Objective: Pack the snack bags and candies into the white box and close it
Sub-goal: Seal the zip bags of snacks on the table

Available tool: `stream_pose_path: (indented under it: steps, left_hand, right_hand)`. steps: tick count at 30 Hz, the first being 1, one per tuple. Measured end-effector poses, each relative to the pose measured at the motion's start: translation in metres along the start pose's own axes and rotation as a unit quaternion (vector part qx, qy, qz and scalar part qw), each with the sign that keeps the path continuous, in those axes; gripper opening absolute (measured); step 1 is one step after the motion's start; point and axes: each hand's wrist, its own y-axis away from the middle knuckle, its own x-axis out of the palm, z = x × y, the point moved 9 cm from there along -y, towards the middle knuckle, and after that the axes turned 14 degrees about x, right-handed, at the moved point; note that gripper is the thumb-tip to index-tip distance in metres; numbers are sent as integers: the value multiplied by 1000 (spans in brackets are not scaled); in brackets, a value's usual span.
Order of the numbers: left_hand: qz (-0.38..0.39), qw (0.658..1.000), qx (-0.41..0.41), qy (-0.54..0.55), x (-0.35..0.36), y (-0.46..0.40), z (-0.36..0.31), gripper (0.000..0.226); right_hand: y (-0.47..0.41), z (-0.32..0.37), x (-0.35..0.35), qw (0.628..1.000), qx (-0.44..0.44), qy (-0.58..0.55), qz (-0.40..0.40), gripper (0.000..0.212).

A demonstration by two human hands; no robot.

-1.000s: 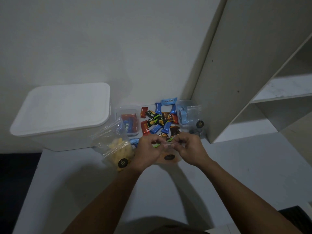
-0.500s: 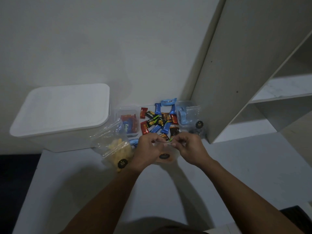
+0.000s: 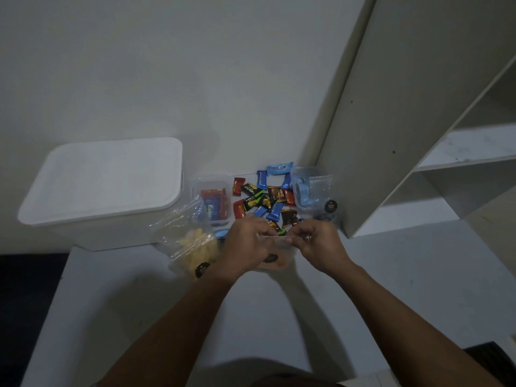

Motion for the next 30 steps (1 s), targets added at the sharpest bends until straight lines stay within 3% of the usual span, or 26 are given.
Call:
stream_pose_path:
  steps: [4,10,15,18,24,30]
  left_hand:
    - [-22,1000,0,-7,-6,-1,2,9]
    - [10,999,-26,25,2,2,7,11]
    - [31,999,20,7,3,0,-2,10]
    - [39,999,9,36,7,1,-5,19]
    - [19,997,-47,56,2,3,9,7]
    - [20,996,-60,57,1,7,13,4]
  right_hand:
    - [-1,-2,-2,1000,9,-3,14,10]
    - [-1,-3,-9,999,5,41,-20,6]
    - [-2,-2,4,999,-15,32,37,8]
    - [0,1,8,998,-31,34,36,7]
    - [-1,-4,0,999,-8,35,-4,5]
    - [3,7,9,999,-27,25,35,9]
